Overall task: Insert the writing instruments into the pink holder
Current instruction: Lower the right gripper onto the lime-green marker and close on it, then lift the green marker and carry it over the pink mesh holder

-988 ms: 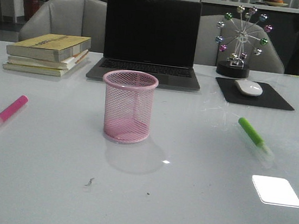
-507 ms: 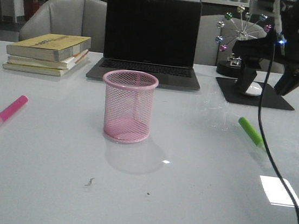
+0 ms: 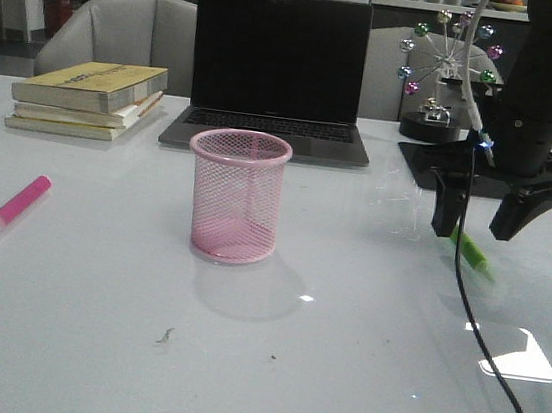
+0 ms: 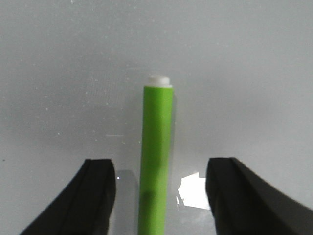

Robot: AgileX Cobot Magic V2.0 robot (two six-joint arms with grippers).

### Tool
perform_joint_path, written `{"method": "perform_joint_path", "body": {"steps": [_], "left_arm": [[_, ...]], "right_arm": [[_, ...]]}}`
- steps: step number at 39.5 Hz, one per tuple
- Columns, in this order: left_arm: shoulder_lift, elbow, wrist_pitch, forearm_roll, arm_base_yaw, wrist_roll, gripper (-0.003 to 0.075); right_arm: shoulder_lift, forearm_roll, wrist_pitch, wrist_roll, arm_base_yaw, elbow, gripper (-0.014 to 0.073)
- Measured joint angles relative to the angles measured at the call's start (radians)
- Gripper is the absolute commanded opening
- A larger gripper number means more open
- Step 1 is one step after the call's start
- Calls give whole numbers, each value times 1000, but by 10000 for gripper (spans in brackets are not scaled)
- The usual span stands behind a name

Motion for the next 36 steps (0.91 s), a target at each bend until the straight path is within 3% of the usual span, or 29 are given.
{"method": "perform_joint_path", "body": {"steps": [14,18,26,36], "left_arm": [[0,0,0,0,0,0,458],[0,0,0,0,0,0,458],[0,0,0,0,0,0,458],[0,0,0,0,0,0,458]], "right_arm": [[32,-3,15,1,0,-3,438],[32,-3,15,1,0,-3,353],[32,-3,15,2,0,-5,55],[26,-3,-38,2,0,-5,52]]}}
